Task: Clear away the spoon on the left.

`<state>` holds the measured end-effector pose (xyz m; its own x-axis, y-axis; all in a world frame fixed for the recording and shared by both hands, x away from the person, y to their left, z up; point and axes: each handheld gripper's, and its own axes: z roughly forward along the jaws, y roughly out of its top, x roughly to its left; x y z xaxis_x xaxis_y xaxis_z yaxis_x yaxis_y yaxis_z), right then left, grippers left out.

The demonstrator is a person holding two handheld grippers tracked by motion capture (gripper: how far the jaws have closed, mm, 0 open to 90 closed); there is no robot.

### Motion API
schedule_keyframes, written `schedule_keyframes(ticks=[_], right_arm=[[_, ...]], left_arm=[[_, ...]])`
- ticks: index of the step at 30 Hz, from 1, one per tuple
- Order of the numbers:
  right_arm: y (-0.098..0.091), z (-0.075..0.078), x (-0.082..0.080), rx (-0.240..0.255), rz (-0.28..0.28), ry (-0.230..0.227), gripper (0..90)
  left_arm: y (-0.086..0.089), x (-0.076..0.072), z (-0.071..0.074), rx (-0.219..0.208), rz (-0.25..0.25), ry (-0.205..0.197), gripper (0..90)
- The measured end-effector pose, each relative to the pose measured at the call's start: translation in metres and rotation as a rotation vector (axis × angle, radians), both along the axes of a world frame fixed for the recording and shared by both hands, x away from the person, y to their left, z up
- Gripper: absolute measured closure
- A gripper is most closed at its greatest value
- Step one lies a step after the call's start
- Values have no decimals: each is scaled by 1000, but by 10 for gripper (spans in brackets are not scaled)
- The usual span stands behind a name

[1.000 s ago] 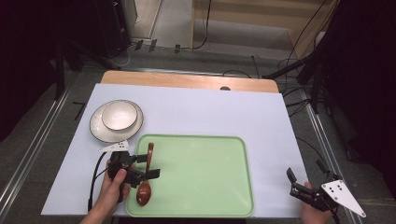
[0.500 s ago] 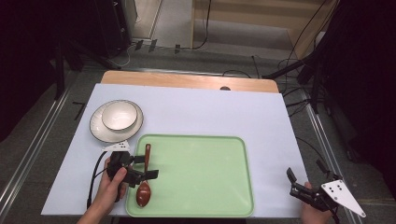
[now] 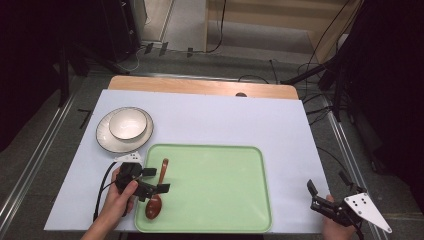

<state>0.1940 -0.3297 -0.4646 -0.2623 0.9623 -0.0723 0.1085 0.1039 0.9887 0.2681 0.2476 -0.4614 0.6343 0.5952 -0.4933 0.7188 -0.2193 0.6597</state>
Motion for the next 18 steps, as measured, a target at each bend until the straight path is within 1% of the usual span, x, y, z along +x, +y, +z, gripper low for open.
schedule_keyframes(ticks=[1, 3, 4, 5, 6, 11, 18], right_arm=[[0, 0, 0, 0, 0, 0, 0], [0, 0, 0, 0, 1, -1, 0], [0, 0, 0, 0, 1, -1, 0], [0, 0, 0, 0, 1, 0, 0], [0, 0, 0, 0, 1, 0, 0], [0, 0, 0, 2, 0, 0, 0], [0, 0, 0, 2, 1, 0, 0]], left_arm=[[1, 0, 0, -9, 5, -1, 0], [3, -1, 2, -15, 11, -15, 0], [3, -1, 2, -15, 11, -15, 0], [5, -1, 3, -25, 15, -24, 0], [7, -2, 5, -45, 14, -37, 0], [14, -5, 12, -94, 35, -84, 0], [23, -10, 22, -139, 57, -142, 0]])
